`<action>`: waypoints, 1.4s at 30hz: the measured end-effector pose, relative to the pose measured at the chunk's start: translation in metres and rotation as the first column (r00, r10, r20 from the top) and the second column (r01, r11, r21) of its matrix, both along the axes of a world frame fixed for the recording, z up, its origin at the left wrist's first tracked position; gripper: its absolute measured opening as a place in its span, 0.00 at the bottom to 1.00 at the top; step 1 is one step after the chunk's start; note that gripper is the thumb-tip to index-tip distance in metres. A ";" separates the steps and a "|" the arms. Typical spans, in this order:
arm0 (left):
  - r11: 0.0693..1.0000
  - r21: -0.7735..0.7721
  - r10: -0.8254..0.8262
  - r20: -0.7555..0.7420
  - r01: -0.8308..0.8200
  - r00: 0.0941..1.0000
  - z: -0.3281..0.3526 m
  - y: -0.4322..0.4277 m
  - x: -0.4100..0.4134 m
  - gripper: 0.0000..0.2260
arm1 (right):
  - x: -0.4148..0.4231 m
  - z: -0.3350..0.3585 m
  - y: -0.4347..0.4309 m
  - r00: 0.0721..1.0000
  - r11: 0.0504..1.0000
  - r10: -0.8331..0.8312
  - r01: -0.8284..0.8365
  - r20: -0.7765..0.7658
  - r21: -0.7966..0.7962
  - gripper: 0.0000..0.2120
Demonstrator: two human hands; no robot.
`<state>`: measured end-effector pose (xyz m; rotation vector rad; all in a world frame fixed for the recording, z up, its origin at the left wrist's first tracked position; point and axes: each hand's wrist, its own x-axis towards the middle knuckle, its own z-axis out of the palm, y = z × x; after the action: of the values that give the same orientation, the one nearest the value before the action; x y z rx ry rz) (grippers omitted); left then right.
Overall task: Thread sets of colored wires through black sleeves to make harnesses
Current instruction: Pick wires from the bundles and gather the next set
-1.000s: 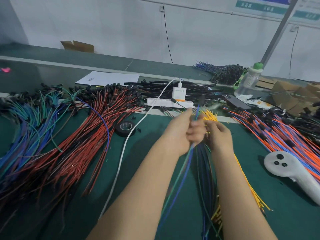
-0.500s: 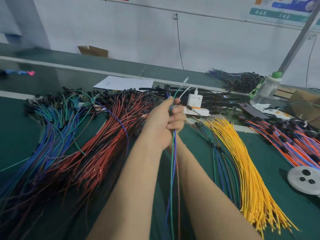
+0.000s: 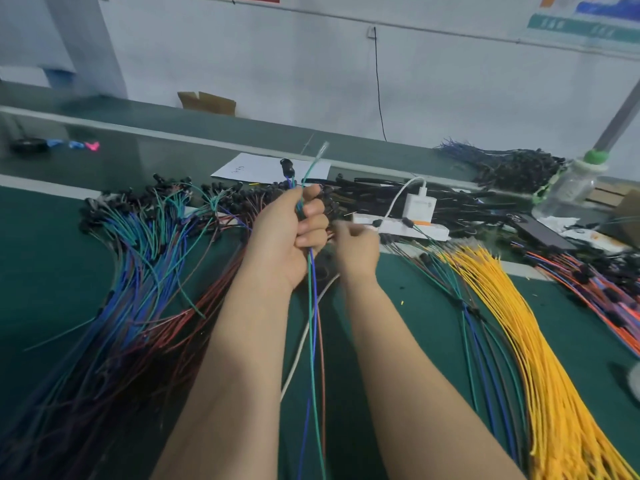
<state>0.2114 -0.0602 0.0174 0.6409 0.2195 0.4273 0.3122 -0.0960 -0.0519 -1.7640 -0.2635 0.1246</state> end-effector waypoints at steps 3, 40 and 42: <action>0.992 0.114 0.070 -0.067 -0.062 0.995 -0.006 0.000 0.002 0.11 | 0.013 0.027 -0.039 0.962 0.969 -0.198 0.163 0.189 0.187 0.09; 0.973 0.154 -0.117 -0.323 0.174 0.939 -0.097 -0.108 0.081 0.04 | 0.050 -0.027 -0.236 0.917 0.545 -0.331 0.379 0.223 -0.748 0.17; 0.974 0.148 -0.114 -0.334 0.172 0.936 -0.097 -0.108 0.080 0.04 | 0.053 -0.029 -0.238 0.908 0.562 -0.348 0.400 0.232 -0.723 0.14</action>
<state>0.2911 -0.1677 -0.0798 0.8947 0.4480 0.1982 0.3651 -0.3337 -0.0805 -2.6449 0.1765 -0.1666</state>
